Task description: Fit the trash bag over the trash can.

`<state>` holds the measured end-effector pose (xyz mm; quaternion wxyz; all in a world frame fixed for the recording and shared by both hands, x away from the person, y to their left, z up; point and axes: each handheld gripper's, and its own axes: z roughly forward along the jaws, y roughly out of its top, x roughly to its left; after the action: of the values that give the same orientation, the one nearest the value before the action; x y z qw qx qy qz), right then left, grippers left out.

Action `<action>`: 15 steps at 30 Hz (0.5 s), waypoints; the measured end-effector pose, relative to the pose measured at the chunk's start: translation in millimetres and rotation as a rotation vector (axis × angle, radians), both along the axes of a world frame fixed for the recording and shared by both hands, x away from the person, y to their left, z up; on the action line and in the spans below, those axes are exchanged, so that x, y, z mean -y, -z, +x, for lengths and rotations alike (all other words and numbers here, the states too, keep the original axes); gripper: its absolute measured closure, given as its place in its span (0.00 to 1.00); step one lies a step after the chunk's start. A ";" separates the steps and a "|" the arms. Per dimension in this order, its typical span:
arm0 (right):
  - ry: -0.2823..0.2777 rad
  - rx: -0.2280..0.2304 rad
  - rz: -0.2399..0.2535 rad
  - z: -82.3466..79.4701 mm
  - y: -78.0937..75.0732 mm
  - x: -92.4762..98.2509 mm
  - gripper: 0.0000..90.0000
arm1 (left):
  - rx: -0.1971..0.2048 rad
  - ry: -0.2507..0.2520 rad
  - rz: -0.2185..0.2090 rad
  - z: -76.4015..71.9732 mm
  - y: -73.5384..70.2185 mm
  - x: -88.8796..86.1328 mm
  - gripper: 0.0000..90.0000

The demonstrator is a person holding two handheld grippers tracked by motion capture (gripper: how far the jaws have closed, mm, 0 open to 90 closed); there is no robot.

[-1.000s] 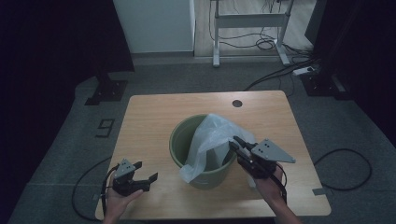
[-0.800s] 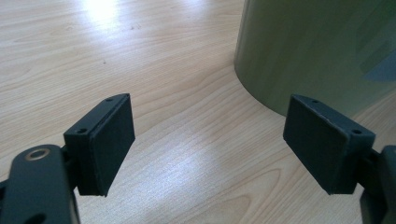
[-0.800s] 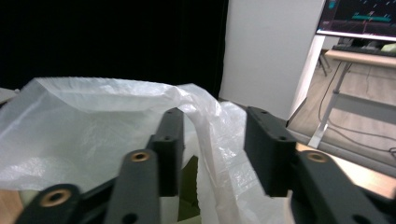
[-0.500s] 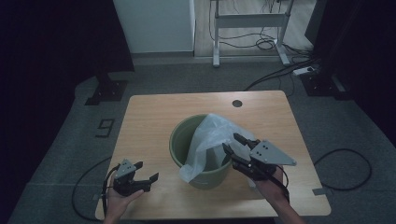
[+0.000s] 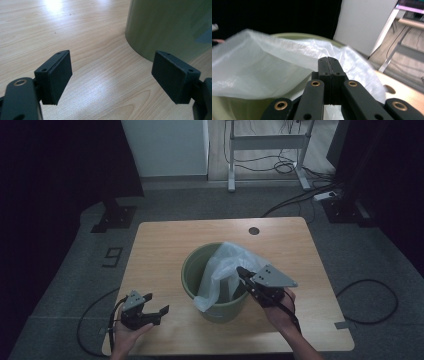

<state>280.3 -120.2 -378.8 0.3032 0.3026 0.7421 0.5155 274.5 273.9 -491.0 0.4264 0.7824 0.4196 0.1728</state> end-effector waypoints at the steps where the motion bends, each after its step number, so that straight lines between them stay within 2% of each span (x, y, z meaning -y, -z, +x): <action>1: 0.001 -0.014 -0.016 1.9 2.1 -2.9 0.99 | 0.000 0.001 0.002 0.0 0.1 0.1 0.18; 3: 0.000 -0.027 -0.044 3.8 5.0 -8.2 0.99 | 0.000 0.000 0.000 0.0 0.0 -0.4 0.18; 7: -0.023 -0.043 -0.057 2.5 6.7 -11.9 0.99 | 0.002 -0.002 -0.003 -0.3 -0.7 -2.4 0.18; 10: -0.039 -0.058 -0.027 0.9 6.5 -6.6 0.99 | 0.007 0.003 -0.015 -1.7 -3.7 -2.4 0.18; 15: -0.046 -0.058 0.030 1.8 5.7 6.2 0.98 | 0.050 0.009 -0.037 -13.0 -22.8 3.2 0.19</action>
<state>282.1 -126.5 -384.5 0.2649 0.3049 0.7495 0.5245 261.5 270.6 -468.3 0.4519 0.7719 0.4082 0.1826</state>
